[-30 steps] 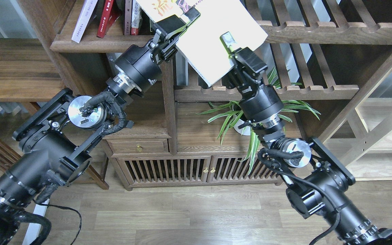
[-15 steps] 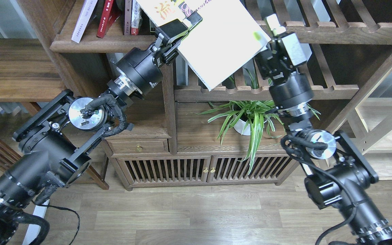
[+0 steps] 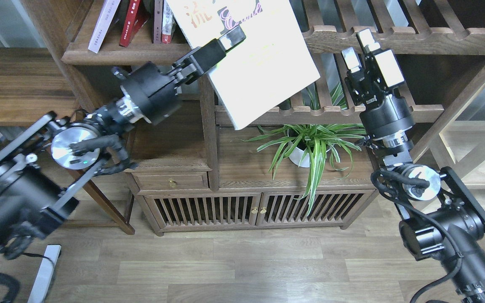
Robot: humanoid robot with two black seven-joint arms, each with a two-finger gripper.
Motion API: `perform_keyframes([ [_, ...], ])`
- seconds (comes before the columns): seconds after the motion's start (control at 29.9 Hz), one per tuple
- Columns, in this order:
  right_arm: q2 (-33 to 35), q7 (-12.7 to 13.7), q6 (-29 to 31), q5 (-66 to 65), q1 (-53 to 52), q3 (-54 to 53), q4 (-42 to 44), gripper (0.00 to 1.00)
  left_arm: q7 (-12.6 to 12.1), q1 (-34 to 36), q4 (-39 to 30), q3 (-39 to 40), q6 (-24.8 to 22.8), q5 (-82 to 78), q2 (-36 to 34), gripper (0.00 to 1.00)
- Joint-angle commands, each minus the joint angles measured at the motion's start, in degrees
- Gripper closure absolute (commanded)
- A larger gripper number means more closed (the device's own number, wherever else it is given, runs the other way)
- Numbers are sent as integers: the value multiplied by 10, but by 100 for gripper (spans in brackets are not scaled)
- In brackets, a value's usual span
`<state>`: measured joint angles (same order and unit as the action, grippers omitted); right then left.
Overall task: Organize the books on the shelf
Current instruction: 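Carry the yellow-green book with the left gripper toward the side shelf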
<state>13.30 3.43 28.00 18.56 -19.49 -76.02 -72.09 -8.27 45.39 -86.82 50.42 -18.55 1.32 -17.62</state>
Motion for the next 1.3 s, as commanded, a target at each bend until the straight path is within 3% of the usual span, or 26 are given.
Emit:
perform_keyframes([
  [0.0, 2, 1, 0, -6, 1, 1, 4, 17, 4, -7, -48, 4, -33, -32, -66, 98],
  [0.1, 5, 1, 0, -17, 1, 1, 12, 17, 10, -19, -76, 11, -77, -65, -120, 98],
  [0.27, 8, 4, 0, -29, 2, 2, 22, 17, 14, -91, -149, 96, -88, -140, -169, 98],
  [0.57, 16, 4, 0, -54, 32, 10, 26, 17, 14, -190, -149, 271, -95, -214, -190, 98],
  [0.9, 15, 4, 0, -65, 38, 26, 27, 17, 21, -303, -141, 404, -95, -236, -164, 98],
  [1.27, 12, 4, 0, -77, 39, 50, 28, 17, 21, -322, -140, 448, -95, -237, -131, 99],
])
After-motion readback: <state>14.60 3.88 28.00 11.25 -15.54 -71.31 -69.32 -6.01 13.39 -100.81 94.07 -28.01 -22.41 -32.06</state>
